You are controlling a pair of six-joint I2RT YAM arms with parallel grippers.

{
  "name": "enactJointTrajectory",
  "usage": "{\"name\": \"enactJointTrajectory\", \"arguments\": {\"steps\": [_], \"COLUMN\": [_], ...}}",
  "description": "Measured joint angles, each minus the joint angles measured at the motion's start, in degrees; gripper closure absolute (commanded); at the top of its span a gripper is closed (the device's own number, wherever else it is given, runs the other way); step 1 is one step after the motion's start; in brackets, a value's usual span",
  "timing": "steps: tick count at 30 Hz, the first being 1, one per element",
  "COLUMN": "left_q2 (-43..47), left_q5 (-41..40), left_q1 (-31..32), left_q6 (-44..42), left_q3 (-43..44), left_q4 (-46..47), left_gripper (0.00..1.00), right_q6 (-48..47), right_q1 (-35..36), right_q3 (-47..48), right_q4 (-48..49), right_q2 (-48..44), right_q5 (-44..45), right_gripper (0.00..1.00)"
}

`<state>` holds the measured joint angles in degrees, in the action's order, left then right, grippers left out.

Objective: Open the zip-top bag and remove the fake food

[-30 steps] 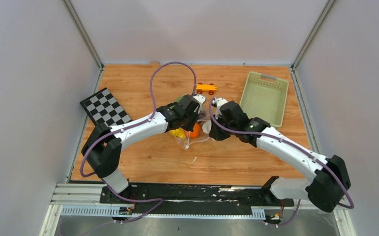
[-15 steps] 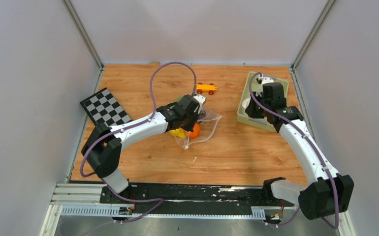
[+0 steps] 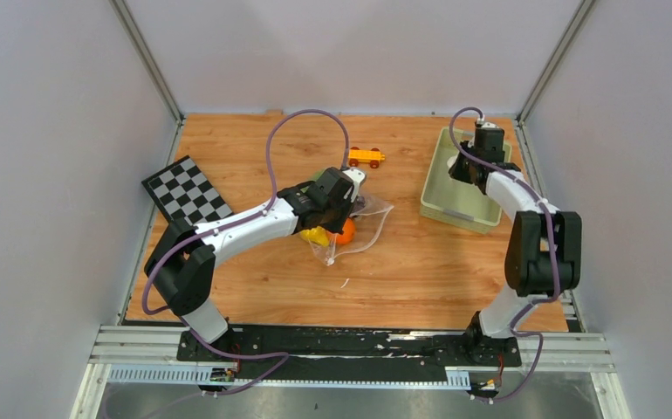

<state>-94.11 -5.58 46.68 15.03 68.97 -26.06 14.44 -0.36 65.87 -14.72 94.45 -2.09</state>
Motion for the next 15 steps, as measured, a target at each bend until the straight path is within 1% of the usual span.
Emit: {"name": "enactJointTrajectory", "arguments": {"steps": [4,7,12,14,15], "left_q2": [0.0,0.0,0.0,0.0,0.0], "left_q5": [0.2,0.2,0.2,0.2,0.2], "left_q1": [0.0,0.0,0.0,0.0,0.0], "left_q6": [-0.2,-0.5,-1.0,-1.1,-1.1], "left_q3": [0.1,0.3,0.7,0.7,0.7], "left_q4": [-0.1,-0.5,-1.1,-1.2,-1.2], "left_gripper": [1.0,1.0,1.0,1.0,1.0], "right_q6": [-0.3,-1.2,-1.8,-2.0,-2.1], "right_q1": [-2.8,-3.8,-3.8,-3.8,-3.8], "right_q3": [4.9,8.5,12.2,13.4,13.9], "right_q4": [4.0,6.0,7.1,7.2,7.3], "right_q2": [8.7,14.4,19.6,21.1,21.7], "right_q5": [-2.6,-4.7,-8.4,-10.1,-10.8], "right_gripper": [1.0,0.97,0.93,0.87,0.8]}}
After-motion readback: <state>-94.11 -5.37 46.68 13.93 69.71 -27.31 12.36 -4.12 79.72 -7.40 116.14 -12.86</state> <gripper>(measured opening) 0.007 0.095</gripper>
